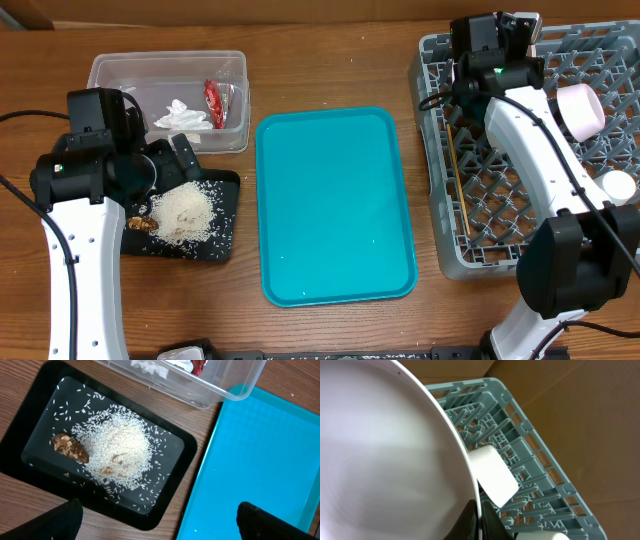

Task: Sort waste into correct bins and load items into the dishwasher
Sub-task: 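Lower the white plate into the rack slot and open the right gripper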

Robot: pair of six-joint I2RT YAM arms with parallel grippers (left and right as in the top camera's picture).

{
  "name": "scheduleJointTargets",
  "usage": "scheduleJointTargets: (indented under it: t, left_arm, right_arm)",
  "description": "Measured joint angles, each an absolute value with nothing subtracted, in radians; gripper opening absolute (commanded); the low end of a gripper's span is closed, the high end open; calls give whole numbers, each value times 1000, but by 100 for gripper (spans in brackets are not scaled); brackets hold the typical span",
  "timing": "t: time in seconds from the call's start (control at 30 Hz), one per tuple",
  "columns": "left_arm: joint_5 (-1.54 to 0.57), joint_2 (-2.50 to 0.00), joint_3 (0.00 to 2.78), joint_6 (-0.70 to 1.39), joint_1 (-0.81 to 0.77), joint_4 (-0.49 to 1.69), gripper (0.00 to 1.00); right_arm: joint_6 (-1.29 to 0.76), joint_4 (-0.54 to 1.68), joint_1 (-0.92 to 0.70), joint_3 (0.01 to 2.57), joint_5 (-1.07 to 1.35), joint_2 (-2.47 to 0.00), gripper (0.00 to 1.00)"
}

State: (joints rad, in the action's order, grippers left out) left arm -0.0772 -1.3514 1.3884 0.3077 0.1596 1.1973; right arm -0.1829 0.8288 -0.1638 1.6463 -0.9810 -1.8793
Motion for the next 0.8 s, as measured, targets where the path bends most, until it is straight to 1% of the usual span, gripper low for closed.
scheduleJointTargets:
  t: [0.13,0.23,0.8]
  left_arm:
    - [-77,-1351,1388,308,160,1198,100]
    - [-77,-1351,1388,308,160,1197,100]
    - [-77,-1351,1388,308,160,1197,100]
  right_arm:
    - [-169,749,-164,1641,-1075,-1879,4]
    - [-156,734,-164,1641,-1098,-1879,4]
    - [-149,756,-164,1641,-994,-1879,4]
